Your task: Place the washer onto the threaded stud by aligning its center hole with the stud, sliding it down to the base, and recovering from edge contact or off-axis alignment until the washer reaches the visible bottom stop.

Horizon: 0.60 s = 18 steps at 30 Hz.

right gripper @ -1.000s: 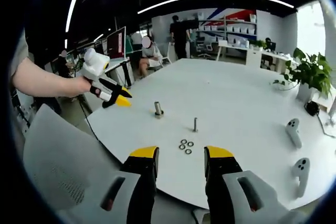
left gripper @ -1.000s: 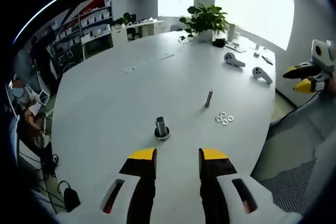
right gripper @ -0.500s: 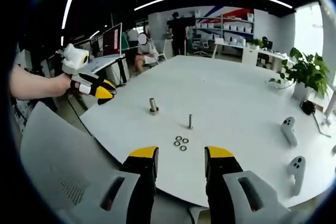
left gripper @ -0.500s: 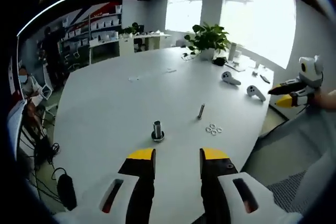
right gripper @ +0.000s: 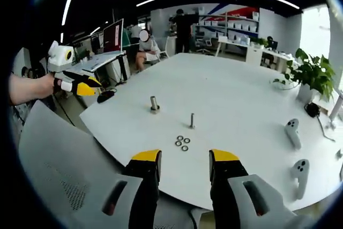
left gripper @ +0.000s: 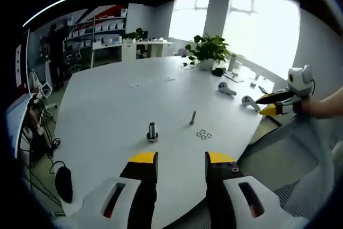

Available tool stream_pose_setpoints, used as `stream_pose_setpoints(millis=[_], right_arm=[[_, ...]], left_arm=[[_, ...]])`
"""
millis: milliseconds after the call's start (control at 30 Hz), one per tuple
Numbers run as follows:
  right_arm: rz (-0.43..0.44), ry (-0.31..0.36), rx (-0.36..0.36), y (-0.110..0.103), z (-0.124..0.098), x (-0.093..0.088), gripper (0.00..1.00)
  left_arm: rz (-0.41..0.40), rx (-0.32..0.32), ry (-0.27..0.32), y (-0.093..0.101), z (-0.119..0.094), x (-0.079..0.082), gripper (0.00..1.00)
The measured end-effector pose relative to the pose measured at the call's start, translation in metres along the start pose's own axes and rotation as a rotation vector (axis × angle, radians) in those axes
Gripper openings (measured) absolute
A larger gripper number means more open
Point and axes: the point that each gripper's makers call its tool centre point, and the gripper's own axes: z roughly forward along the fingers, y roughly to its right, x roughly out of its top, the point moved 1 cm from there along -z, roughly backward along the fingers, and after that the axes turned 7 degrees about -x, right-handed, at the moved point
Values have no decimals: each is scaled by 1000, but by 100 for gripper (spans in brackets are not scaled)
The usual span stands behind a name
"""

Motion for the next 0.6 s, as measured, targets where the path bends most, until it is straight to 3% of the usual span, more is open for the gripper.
stream_pose_setpoints(millis=[333,600], right_arm=[[-7,-10,-4,0,0,-2,38],[-6,-7,-5,0,-1,-2,39]], left_arm=[[-8,-15,58,26,-20,6,33],[23,-18,46,26,-26,2,32]])
